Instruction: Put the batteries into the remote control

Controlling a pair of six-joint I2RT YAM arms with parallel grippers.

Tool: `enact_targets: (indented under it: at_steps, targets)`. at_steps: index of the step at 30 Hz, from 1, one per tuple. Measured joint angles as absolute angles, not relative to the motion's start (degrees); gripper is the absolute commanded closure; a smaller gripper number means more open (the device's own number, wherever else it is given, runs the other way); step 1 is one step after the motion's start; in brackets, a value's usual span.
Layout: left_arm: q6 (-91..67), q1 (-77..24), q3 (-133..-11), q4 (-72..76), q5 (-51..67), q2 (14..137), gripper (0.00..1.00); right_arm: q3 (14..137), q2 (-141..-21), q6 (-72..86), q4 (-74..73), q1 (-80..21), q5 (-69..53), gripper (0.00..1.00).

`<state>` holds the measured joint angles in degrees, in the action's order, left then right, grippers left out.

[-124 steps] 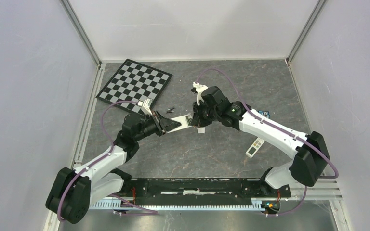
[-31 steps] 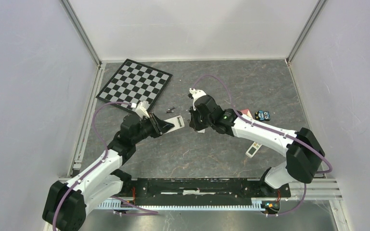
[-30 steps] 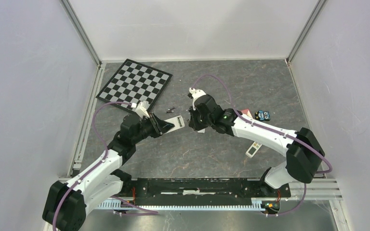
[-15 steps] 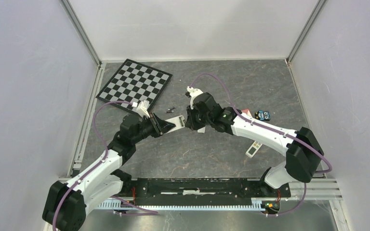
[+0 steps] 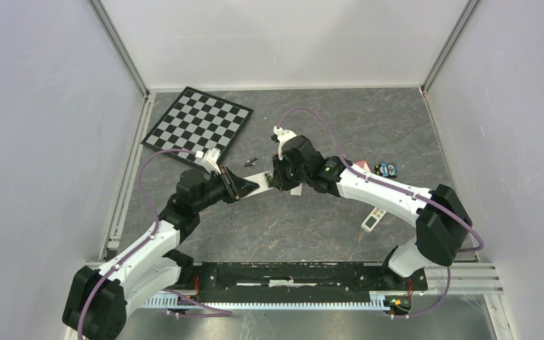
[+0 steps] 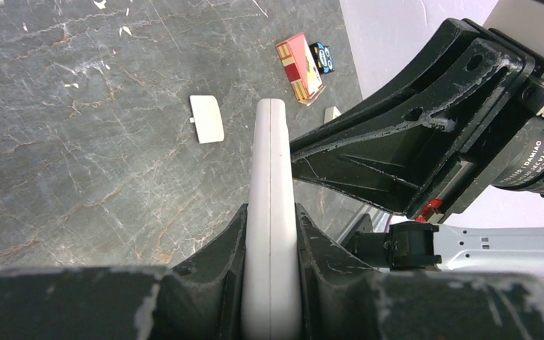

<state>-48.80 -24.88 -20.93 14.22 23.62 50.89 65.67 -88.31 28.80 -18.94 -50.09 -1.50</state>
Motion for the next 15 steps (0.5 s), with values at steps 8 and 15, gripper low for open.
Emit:
enact_targets:
  at_steps: [8, 15]
  targets:
    - [-52.34, -24.84, -20.93, 14.26, 24.43, 51.22, 0.98, 66.61, -88.42, 28.95, -19.25, -49.76, -1.52, 0.76]
    - [-55.46, -24.86, -20.93, 14.13, 24.69, 51.51, 0.98, 67.44, -88.71, 29.12, -20.01, -49.45, -2.48, 0.71]
